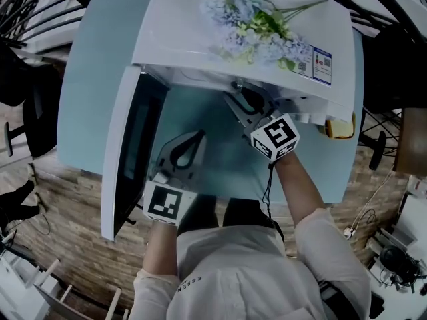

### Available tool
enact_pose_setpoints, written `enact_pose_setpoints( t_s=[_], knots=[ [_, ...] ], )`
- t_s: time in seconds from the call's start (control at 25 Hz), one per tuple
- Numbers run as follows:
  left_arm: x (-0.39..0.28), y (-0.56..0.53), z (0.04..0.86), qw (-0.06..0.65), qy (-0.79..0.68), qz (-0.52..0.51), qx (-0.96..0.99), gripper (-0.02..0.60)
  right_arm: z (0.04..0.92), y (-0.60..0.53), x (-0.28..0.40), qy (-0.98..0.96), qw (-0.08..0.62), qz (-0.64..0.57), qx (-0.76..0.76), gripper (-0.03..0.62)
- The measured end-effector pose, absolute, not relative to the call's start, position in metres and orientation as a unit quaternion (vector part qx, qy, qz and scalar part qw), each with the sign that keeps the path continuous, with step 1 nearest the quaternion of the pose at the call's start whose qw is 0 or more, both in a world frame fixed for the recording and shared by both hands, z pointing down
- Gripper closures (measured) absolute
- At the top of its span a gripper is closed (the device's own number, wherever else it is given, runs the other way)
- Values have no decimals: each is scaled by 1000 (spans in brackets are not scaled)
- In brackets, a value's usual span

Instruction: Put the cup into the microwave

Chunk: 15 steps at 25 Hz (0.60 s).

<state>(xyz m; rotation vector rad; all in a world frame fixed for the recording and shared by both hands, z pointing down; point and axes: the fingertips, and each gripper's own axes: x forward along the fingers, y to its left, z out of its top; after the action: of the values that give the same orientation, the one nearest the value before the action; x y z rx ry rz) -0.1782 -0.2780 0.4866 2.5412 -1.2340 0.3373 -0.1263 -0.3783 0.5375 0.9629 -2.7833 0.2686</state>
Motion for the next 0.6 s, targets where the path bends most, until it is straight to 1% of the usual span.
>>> enact_pose_setpoints(
  t_s=[0.44, 0.6],
  knots=[
    [-169, -276, 482, 146, -417, 115, 889, 581, 534, -364, -98, -909, 75, 126, 391, 485],
    [-165, -273, 468, 135, -410, 110, 895, 581, 520, -348, -97, -902, 81, 112, 409, 485]
  ],
)
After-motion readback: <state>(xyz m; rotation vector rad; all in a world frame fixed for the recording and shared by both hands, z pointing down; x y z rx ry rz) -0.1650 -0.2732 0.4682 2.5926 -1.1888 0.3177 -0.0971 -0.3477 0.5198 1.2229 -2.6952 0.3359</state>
